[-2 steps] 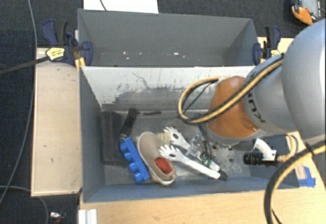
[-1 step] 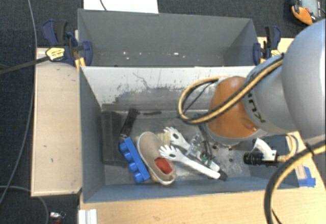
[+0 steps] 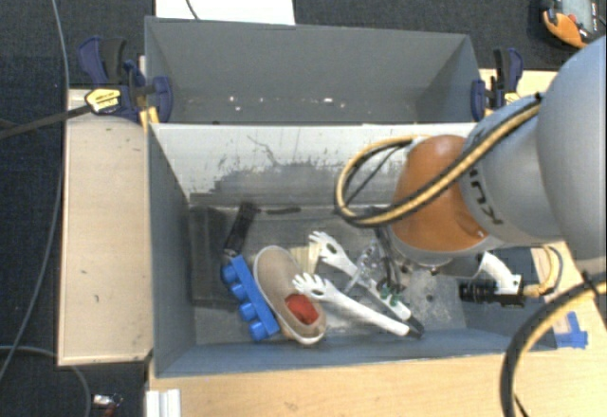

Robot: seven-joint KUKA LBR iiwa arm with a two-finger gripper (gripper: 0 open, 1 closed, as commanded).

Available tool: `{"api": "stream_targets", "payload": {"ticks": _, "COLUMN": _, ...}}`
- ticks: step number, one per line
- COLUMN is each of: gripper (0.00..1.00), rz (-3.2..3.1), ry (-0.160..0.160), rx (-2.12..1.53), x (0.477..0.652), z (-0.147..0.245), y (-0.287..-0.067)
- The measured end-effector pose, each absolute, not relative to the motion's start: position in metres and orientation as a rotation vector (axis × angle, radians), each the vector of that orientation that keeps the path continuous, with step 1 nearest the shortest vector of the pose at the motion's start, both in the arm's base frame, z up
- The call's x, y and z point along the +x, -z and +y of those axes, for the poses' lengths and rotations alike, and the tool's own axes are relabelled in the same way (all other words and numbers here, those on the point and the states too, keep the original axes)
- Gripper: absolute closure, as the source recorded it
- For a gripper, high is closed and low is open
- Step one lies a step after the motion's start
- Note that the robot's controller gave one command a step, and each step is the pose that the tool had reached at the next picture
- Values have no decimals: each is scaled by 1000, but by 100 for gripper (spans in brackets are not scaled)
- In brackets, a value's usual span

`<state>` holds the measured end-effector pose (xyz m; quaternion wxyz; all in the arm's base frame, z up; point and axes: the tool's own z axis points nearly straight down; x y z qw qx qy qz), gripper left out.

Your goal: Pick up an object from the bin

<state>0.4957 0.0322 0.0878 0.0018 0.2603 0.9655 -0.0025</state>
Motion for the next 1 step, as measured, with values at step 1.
{"api": "stream_targets", "payload": {"ticks": 1, "gripper": 100, "rz": 3035, "ry": 11, "rx": 816, "x": 495, "z": 32, "y": -134}}
